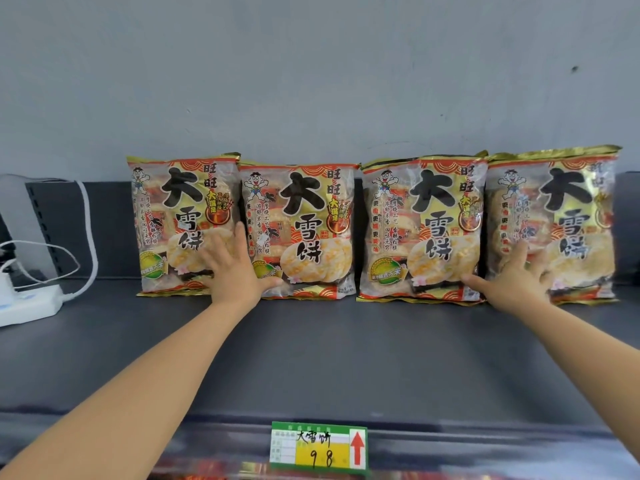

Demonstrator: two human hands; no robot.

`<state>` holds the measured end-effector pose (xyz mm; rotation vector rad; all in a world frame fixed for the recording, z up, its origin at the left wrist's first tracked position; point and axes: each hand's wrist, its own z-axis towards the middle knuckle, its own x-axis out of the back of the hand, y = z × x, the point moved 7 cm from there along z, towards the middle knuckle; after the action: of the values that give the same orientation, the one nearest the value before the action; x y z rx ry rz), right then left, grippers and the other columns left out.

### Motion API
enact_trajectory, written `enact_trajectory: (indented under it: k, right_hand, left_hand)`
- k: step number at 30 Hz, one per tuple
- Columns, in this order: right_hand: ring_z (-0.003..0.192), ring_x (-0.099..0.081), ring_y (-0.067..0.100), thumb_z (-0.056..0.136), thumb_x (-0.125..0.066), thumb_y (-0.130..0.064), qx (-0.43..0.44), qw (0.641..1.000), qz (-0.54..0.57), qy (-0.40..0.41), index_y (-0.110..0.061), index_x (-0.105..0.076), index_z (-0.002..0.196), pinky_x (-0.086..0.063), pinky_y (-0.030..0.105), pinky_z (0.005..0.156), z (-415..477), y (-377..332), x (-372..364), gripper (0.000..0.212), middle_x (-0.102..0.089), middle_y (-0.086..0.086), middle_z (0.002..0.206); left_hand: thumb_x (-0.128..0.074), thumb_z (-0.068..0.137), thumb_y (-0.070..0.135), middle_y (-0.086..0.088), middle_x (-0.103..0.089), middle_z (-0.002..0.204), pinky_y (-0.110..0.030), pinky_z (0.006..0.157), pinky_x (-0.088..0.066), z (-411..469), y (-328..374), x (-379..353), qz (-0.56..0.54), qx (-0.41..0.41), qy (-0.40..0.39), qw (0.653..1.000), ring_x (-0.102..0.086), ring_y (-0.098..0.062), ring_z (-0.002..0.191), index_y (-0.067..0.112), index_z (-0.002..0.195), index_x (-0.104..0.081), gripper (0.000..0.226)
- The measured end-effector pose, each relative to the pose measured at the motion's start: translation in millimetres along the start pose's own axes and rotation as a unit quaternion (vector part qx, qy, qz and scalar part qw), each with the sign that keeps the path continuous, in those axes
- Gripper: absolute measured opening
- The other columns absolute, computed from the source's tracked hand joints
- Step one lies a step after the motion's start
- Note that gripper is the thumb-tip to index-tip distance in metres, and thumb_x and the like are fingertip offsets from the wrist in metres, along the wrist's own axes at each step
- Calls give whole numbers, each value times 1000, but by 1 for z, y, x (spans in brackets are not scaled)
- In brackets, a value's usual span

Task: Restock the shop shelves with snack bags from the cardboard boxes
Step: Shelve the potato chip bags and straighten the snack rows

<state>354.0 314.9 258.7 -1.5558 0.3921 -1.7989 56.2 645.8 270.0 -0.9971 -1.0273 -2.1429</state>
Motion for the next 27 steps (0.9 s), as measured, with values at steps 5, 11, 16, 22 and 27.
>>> enact_trajectory:
  k: [5, 11, 16, 22, 27]
  right_hand:
    - [144, 4, 41, 78, -70, -49, -1, 1000, -3, -9, -21, 5, 152, -13, 57, 114, 1, 0, -1, 109, 15, 11, 158]
    - [145, 7, 38, 80, -69, -47, 29, 999, -30, 3, -20, 3, 152, -15, 58, 113, -5, -4, 5, 105, 12, 10, 159]
    - [145, 8, 38, 83, -67, -47, 73, 996, -48, -24, -24, 5, 152, -11, 53, 115, -11, -17, 0, 103, 11, 8, 159]
    - [145, 10, 38, 86, -61, -50, 85, 992, -62, -71, -24, 4, 153, -5, 48, 117, -11, -19, -4, 97, 17, 9, 158]
    - [145, 8, 38, 87, -62, -45, 134, 988, -73, -12, -27, 2, 153, -12, 52, 116, -22, -29, 3, 94, 12, 7, 159]
  left_hand:
    - [-72, 71, 57, -17, 20, 156, -65, 107, -24, -2, 12, -1, 41, -13, -27, 999, 11, -50, 141, 28, 147, 22, 125]
    - [-72, 74, 51, -17, 15, 157, -59, 111, -19, -14, 27, 10, 82, -35, 33, 995, 3, -48, 142, 19, 149, 18, 121]
    - [-72, 77, 44, -13, 14, 157, -60, 112, -18, -26, 64, 5, 110, -155, 28, 981, 7, -46, 143, 29, 151, 3, 107]
    - [-72, 79, 37, -12, 15, 157, -60, 110, -24, -22, 72, 0, 119, -151, 2, 981, 8, -46, 142, 31, 151, 0, 102]
    - [-70, 78, 46, -14, 6, 158, -60, 111, -16, -38, 88, 8, 162, -191, 51, 967, 6, -46, 142, 30, 152, 1, 103]
